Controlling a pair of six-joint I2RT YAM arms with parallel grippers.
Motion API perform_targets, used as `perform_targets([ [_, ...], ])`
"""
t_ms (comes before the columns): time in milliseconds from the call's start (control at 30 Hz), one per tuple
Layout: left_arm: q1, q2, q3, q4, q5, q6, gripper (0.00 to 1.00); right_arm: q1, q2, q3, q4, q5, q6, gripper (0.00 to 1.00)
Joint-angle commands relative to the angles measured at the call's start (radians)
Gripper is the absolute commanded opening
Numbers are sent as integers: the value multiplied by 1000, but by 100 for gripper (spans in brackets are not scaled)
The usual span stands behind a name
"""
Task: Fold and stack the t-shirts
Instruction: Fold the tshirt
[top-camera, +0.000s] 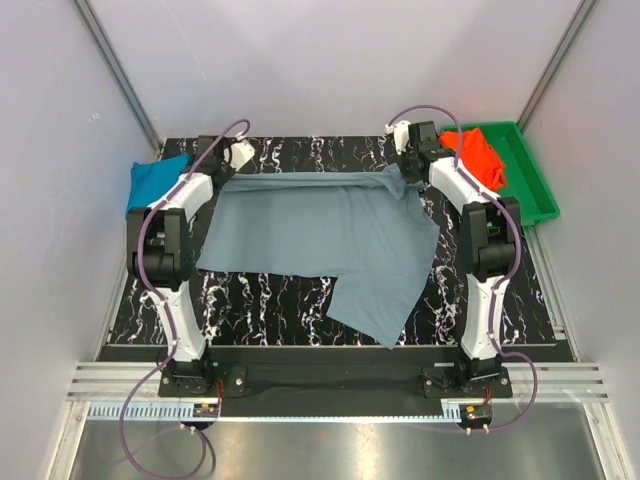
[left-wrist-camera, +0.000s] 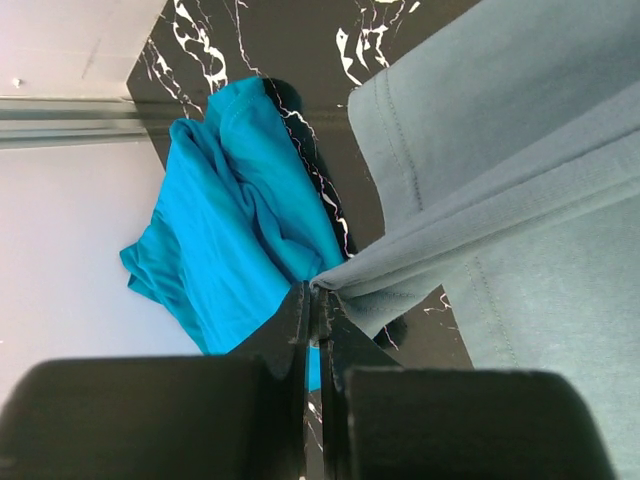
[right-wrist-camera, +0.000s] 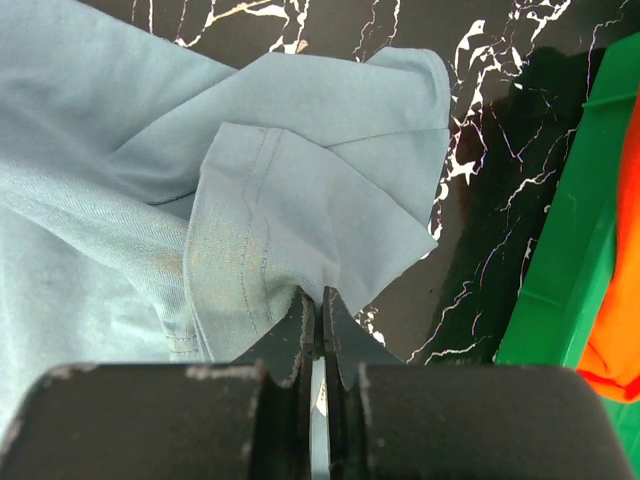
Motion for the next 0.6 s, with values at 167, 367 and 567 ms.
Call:
perform_targets([
  [167, 64, 2, 48, -38, -98, 0, 0, 1, -69, -45, -27, 92, -10, 0],
  [367, 64, -9, 2, -44, -89, -6, 0, 16, -54, -64, -33, 87, -8, 0],
  [567, 64, 6, 7, -98, -61, -29, 0, 19, -46, -65, -38, 87, -11, 0],
])
